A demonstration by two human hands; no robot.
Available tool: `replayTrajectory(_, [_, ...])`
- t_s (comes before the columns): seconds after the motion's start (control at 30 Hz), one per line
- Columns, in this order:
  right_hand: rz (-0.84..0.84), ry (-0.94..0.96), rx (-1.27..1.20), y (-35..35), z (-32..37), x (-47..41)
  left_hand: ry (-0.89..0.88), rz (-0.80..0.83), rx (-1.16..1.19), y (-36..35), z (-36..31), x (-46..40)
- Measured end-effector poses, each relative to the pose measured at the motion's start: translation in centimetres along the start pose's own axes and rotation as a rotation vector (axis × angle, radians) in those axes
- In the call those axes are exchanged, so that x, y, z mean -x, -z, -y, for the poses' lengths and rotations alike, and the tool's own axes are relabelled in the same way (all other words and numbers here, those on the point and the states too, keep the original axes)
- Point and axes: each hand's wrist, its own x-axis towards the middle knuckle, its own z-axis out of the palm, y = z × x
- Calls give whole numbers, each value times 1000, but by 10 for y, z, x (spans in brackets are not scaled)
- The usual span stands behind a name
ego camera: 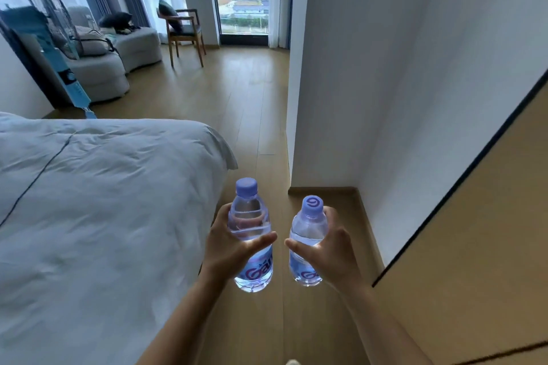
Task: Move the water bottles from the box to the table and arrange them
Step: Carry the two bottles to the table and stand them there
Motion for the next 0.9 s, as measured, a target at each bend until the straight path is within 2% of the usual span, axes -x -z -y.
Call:
replayTrajectory(0.17, [41, 62, 8, -5, -20, -119, -34, -52, -27, -20, -2, -104])
replayTrajectory(0.37, [82, 61, 17, -26, -39, -222, -21, -92, -56, -30, 8, -203])
replayTrajectory(0.7, [100, 33, -15, -109, -47, -429, -44, -52, -98, -22, 39, -433])
replayTrajectory(0.9, [50, -34, -26, -153, -45, -560, -68, -13, -87, -11, 37, -587])
